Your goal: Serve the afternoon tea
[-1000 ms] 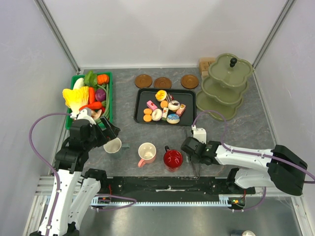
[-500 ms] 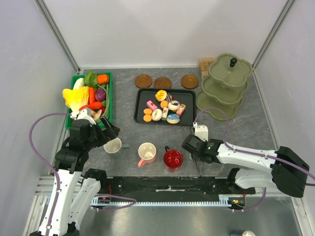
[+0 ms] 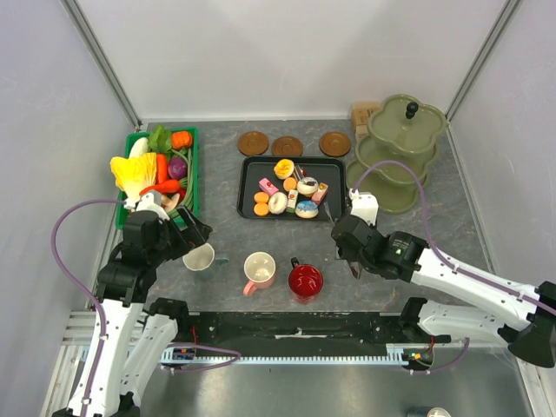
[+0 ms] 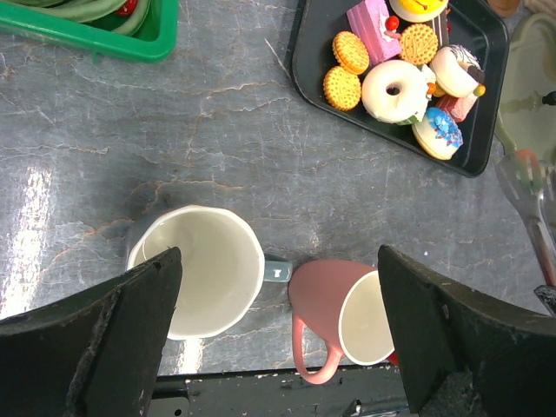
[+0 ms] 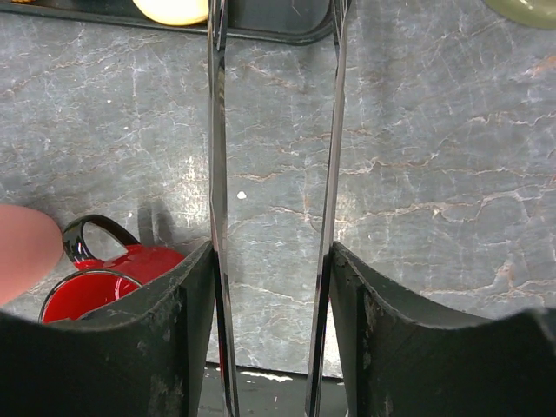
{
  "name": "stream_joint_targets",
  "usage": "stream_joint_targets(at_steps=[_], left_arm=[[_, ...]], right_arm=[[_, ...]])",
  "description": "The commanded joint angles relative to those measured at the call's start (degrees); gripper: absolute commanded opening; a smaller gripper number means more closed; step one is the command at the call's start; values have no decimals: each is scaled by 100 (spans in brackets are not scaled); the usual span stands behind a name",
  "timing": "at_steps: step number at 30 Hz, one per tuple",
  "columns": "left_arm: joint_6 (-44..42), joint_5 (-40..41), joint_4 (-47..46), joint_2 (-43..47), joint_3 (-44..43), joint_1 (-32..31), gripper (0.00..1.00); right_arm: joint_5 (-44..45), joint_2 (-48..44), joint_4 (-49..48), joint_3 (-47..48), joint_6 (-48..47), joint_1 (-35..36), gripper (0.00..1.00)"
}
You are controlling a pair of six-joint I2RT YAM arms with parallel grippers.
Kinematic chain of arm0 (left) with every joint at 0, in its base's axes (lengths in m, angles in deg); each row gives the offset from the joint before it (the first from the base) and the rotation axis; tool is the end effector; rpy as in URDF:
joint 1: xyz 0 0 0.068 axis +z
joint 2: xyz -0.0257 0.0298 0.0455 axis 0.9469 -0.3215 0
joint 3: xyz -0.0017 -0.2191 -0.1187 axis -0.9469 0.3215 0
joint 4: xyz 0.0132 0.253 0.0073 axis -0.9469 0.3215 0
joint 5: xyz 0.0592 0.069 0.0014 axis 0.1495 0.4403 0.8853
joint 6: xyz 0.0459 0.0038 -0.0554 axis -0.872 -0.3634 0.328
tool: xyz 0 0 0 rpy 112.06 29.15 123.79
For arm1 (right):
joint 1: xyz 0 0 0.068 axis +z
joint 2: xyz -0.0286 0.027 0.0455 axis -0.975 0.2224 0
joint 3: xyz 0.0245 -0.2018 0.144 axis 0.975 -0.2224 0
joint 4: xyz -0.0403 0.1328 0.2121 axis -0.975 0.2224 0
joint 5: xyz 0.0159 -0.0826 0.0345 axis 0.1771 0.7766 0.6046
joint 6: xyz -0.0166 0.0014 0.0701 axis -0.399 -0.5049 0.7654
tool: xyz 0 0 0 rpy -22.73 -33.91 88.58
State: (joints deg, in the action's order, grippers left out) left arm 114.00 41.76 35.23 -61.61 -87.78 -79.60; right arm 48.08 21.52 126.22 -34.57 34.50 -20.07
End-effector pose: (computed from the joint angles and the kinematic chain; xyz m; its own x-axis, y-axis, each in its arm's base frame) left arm 0.1372 -0.0237 0.2742 -0.5964 -0.4856 -0.6392 -0.1786 0.8566 -0.4841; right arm 0.1402 0.1586 0.2338 -0.7012 0.0078 -0.7129 -0.0795 0.9929 0.0890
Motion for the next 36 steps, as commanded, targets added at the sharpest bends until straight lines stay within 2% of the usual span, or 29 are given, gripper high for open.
stream_joint_targets(at_steps=[1, 8, 15, 23, 36], left_arm=[[-209, -75, -198, -18, 1, 36, 99], [-218, -93, -190, -18, 10, 36, 99], [-218, -110, -199, -18, 10, 36, 99], [-218, -111, -198, -18, 19, 36, 99], [-218, -102, -190, -18, 19, 36, 99]], right_arm=[[157, -58, 212, 549, -453, -21, 59], [-36, 266, 308, 1349, -876, -109, 61], [-704, 1013, 186, 1824, -1034, -627, 62], [-1399, 1567, -772, 1815, -1035, -1199, 62], [-1636, 2157, -1141, 1912, -1035, -1392, 60]])
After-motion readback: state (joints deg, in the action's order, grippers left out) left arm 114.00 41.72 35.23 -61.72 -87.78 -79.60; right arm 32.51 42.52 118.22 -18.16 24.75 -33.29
